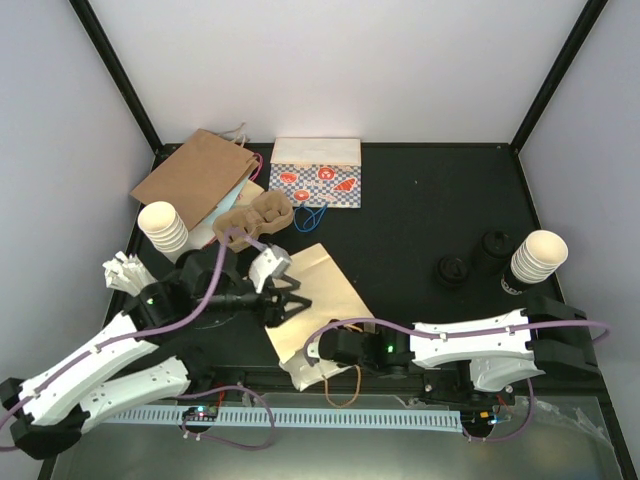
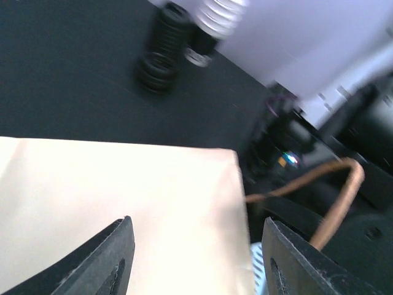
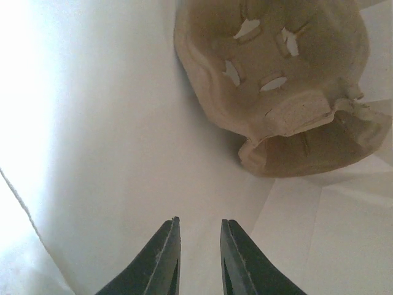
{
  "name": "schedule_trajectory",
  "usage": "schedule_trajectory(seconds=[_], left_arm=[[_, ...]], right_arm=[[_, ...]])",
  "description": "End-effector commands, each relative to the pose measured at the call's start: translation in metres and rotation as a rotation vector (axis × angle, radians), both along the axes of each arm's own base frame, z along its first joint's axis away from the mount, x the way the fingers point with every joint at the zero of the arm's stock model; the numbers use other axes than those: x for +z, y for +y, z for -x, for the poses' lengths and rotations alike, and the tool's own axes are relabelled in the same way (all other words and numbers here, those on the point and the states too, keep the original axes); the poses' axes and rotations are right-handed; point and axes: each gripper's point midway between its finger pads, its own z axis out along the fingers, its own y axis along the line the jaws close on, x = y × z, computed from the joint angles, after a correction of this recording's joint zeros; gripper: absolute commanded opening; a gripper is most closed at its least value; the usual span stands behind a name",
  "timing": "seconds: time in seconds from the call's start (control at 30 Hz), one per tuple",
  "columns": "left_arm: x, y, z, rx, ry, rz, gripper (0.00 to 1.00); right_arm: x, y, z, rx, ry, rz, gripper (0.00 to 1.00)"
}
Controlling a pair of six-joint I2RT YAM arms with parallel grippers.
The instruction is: Pack the takeout coffee
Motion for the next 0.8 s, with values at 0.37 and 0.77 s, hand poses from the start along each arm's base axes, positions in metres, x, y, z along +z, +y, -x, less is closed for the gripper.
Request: schedule_trajectory(seconds=[0.37,0.77], left_arm=[[-0.055,0.12,-0.135,0.78,0.176,-0.372,0.56],[-0.113,0.147,-0.198,0.882,0.342,-0.57,0.48]], right_arm=[[0.026,0.032,-0.008,0.021,-0.087,-0.111,0.2],[0.037,0.039,-0.012,0.037,-0.126,-0.136,0.2]])
